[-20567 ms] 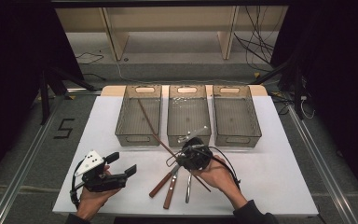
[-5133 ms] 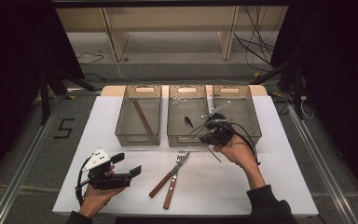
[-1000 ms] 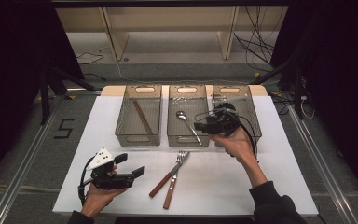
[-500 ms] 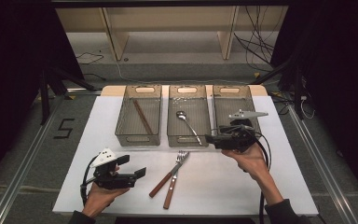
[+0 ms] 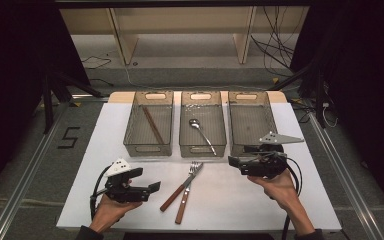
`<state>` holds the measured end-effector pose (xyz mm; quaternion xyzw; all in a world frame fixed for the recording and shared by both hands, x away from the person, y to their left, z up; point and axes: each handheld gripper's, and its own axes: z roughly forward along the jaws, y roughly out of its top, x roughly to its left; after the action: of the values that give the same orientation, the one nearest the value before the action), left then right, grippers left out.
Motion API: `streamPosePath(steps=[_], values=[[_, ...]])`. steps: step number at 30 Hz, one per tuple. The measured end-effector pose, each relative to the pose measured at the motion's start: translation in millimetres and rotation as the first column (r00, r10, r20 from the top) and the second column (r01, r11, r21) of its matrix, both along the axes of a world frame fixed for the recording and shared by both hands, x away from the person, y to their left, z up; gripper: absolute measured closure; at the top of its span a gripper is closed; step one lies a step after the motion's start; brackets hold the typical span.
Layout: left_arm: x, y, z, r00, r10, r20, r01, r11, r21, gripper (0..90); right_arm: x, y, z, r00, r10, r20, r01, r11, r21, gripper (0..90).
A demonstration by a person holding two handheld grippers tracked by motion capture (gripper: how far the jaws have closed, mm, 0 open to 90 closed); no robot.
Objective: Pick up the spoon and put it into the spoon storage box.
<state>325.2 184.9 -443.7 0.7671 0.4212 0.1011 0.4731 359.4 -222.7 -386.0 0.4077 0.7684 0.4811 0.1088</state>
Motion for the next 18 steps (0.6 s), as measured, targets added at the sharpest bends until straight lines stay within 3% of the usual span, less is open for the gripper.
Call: streamPosePath(steps=[18], values=[[7.1,-16.7,3.9,0.9974,-0.034,-0.064,0.040,0.9943,0.099,12.8,-19.9,-4.8,-17.9,0.9999,0.008,0.010,-0.008,1.000,0.009,22.9]])
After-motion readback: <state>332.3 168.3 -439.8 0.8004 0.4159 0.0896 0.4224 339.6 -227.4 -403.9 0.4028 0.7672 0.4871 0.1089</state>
